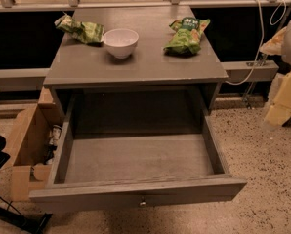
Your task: Place green rice chip bag into top drawer
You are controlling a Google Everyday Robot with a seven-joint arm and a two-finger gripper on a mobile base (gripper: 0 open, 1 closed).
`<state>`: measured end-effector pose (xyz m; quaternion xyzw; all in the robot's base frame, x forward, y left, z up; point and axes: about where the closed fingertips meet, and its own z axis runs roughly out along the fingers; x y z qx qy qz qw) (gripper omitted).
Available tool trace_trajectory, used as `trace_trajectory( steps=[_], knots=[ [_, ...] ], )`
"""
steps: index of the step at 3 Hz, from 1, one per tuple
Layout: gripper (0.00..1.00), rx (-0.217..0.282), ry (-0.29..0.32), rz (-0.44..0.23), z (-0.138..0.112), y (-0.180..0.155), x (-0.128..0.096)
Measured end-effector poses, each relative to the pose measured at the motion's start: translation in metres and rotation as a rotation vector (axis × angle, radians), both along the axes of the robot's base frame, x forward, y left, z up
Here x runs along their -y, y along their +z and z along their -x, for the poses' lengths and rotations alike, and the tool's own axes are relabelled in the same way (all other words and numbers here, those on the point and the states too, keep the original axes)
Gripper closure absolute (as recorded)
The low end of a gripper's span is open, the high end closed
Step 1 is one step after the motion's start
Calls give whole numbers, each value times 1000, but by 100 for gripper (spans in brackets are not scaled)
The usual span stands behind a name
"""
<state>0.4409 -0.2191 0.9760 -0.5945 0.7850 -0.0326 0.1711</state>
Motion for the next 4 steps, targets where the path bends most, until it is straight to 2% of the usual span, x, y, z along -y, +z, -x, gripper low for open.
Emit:
trace_trajectory(
  steps=[1,2,3,4],
  knots=[
    [0,26,-87,-56,-32,-10,16],
    [0,22,-226,-116,-91,-29,40],
    [0,33,-354,-136,-153,-35,57],
    [0,55,-522,-111,-202,-34,67]
  ],
)
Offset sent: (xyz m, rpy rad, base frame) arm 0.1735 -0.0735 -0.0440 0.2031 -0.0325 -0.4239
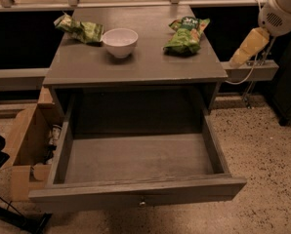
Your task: Place green rice chip bag into top drawer
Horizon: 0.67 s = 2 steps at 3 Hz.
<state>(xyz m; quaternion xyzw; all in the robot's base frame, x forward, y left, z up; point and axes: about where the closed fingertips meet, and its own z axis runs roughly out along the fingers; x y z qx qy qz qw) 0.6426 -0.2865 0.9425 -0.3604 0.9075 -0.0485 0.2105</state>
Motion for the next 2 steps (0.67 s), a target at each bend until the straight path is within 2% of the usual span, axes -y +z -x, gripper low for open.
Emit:
trace_trajectory(
  steps=[1,2],
  knots=[
    [0,-1,5,0,1,-1,0],
    [0,25,-27,-46,-19,-3,-7]
  ],
)
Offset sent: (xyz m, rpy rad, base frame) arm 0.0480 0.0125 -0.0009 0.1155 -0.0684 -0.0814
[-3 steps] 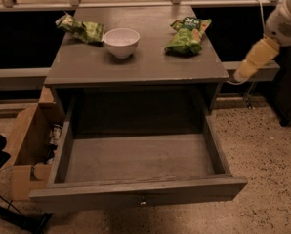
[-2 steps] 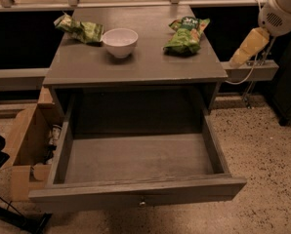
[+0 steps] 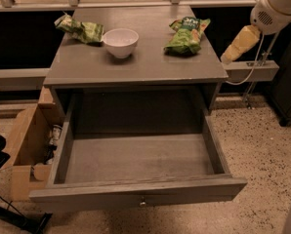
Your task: Place green rice chip bag into top drawer
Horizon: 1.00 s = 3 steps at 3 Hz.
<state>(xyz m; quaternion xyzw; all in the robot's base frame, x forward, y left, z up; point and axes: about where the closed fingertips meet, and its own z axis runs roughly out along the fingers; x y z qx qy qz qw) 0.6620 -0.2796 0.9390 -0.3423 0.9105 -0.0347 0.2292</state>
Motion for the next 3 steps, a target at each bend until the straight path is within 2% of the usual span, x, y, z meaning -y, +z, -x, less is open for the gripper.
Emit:
trace_trajectory(
  steps=[2,3],
  knots=[
    [0,131,-129,-187,-77,14,-27],
    [0,161,-193,-272,-114,14,-51]
  ],
)
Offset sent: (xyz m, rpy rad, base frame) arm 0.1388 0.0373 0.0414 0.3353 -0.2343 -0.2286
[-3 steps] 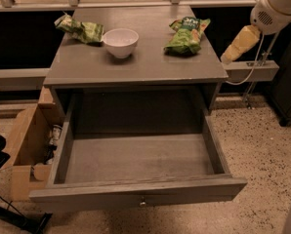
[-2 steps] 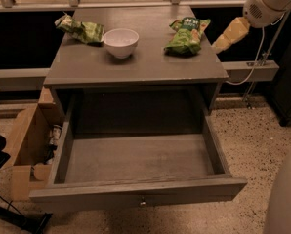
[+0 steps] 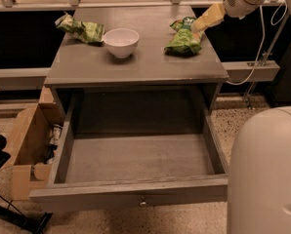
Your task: Place green rice chip bag into top drawer
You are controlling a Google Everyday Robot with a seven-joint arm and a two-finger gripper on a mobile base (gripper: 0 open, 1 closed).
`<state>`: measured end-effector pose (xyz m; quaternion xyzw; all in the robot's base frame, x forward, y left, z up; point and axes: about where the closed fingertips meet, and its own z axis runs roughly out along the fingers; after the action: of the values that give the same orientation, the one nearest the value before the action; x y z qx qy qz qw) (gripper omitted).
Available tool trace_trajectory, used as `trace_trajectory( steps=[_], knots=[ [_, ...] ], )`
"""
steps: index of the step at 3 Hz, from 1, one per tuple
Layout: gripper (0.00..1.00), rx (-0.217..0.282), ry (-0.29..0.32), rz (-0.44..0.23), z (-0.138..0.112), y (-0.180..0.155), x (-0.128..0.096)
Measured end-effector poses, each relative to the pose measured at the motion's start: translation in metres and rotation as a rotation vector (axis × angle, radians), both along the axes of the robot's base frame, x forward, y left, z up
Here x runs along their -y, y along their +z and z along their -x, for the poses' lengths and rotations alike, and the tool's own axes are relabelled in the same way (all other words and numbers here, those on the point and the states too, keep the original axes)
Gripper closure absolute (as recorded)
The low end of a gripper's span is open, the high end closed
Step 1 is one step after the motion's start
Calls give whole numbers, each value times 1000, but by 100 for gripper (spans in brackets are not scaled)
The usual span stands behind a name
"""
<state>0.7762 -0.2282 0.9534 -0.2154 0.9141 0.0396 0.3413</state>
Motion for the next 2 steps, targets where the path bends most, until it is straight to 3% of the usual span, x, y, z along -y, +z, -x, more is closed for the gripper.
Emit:
trace_trajectory(
  steps=[1,2],
  knots=[
    [0,1,-76,-39,-35,-16,-27],
    [0,-11,-153,-35,-64,-42,-50]
  ],
)
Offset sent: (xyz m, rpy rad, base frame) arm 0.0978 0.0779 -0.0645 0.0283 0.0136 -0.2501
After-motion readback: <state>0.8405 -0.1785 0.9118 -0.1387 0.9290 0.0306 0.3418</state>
